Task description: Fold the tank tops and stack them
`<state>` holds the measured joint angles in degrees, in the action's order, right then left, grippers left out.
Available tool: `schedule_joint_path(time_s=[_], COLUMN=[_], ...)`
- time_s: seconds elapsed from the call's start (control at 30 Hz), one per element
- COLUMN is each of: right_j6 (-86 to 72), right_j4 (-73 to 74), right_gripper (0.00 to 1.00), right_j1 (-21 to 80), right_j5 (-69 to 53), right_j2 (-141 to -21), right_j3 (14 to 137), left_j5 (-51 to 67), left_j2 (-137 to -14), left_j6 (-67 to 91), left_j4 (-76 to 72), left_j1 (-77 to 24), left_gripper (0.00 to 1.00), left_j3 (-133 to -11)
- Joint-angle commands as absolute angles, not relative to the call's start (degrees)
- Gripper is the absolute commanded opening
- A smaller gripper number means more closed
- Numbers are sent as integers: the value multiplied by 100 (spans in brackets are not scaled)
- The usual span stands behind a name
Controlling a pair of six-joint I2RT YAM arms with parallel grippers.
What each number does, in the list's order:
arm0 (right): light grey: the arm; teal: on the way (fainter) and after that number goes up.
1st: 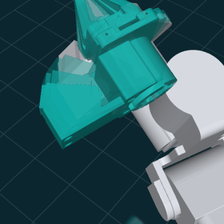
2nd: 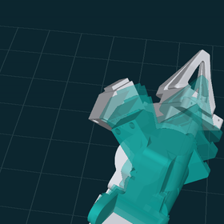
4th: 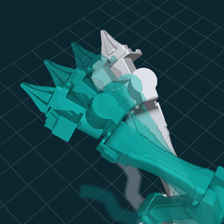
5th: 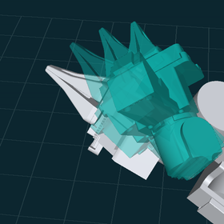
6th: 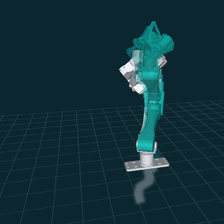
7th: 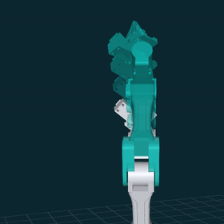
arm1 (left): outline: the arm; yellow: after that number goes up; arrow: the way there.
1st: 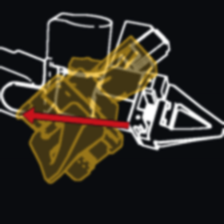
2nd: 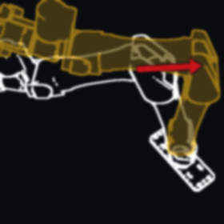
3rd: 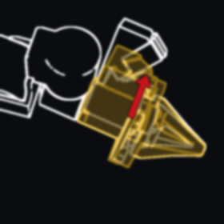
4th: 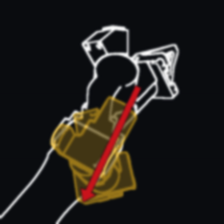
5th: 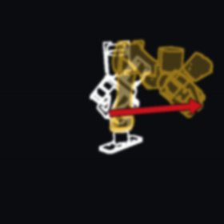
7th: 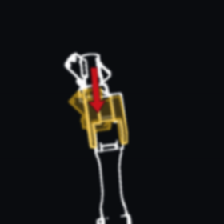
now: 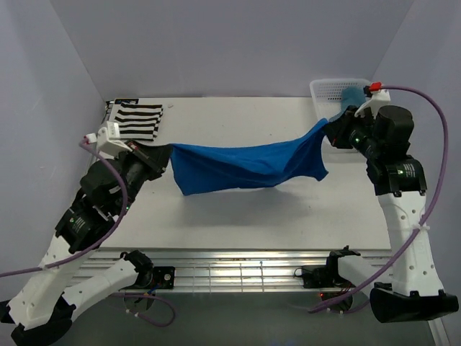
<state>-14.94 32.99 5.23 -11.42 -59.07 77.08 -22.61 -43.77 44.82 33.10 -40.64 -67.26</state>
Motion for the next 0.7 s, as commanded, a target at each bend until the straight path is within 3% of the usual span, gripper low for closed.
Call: schedule_joint_path(time_s=[0.0, 0.2, 0.67], right_j6=[-1494, -1406, -1380], right_j4=[3541, 4191, 5177], right_gripper=[8, 8, 8], right_j1=[483, 483, 492], right_j5=[-801, -651, -193], right_j2=[-5389, -5002, -3946], right_j3=[8384, 9061, 9071], left_j5=[-2944, -2795, -2100], left_j2=[-4158, -3675, -2707], left_j6=[4421, 4237, 4482], left_j4=[3753, 3762, 4121], left_j1=[-4078, -4087, -4087], left_gripper=[0, 0, 0], left_j3=[-7214, -7681, -7752])
